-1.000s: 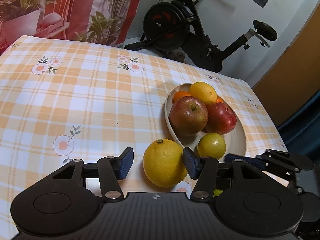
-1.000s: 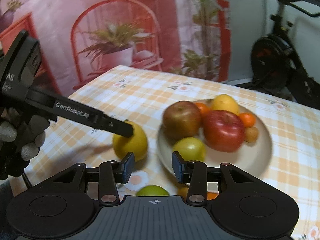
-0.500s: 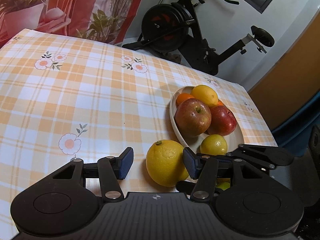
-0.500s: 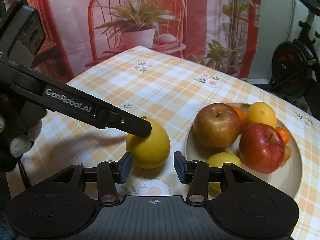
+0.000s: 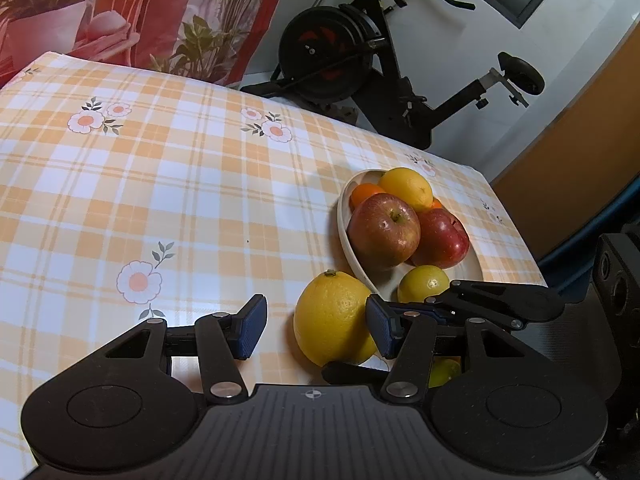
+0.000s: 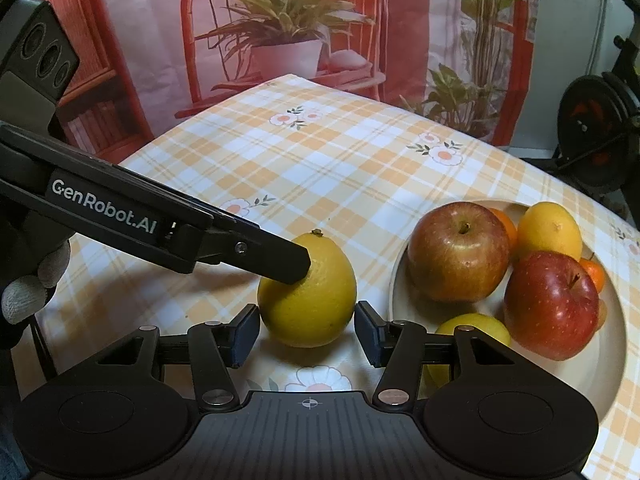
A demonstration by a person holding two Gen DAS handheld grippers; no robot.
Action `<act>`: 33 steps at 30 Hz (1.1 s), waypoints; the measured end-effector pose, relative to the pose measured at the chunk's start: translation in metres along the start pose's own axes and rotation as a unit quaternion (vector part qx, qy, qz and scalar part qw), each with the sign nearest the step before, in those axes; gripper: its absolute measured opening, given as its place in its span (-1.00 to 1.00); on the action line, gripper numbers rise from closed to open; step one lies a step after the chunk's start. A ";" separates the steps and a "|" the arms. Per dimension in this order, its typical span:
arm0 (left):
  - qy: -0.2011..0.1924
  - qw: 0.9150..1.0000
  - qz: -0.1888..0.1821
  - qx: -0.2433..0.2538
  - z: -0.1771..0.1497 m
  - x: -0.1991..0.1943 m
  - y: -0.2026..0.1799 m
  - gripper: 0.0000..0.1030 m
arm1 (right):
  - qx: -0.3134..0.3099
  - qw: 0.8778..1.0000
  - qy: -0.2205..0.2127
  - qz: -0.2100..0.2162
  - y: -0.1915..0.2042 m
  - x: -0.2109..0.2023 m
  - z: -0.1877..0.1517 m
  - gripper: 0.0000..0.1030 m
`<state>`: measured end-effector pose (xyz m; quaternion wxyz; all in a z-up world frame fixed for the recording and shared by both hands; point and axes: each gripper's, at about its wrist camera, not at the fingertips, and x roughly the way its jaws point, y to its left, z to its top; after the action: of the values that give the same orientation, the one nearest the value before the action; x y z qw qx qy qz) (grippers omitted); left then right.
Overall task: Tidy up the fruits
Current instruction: 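Close both grippers around the large yellow lemon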
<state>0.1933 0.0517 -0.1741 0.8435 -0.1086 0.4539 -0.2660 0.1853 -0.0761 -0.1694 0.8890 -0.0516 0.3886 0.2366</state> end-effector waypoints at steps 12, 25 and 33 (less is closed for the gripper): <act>-0.002 0.999 -0.015 -0.035 0.006 0.006 0.005 0.06 | -0.012 1.000 -0.009 -0.006 0.003 -0.001 -0.004 -0.08; 0.003 0.999 -0.034 -0.033 0.005 0.013 0.004 -0.08 | 0.008 1.000 -0.012 0.000 -0.001 -0.002 -0.007 -0.06; 0.004 0.999 -0.040 -0.031 0.003 0.014 -0.002 -0.19 | 0.018 1.000 -0.015 0.001 0.000 -0.004 -0.011 -0.08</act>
<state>0.2014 0.0423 -0.1814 0.8267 -0.1519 0.4606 -0.2852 0.1758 -0.0804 -0.1739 0.8954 -0.0315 0.3790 0.2315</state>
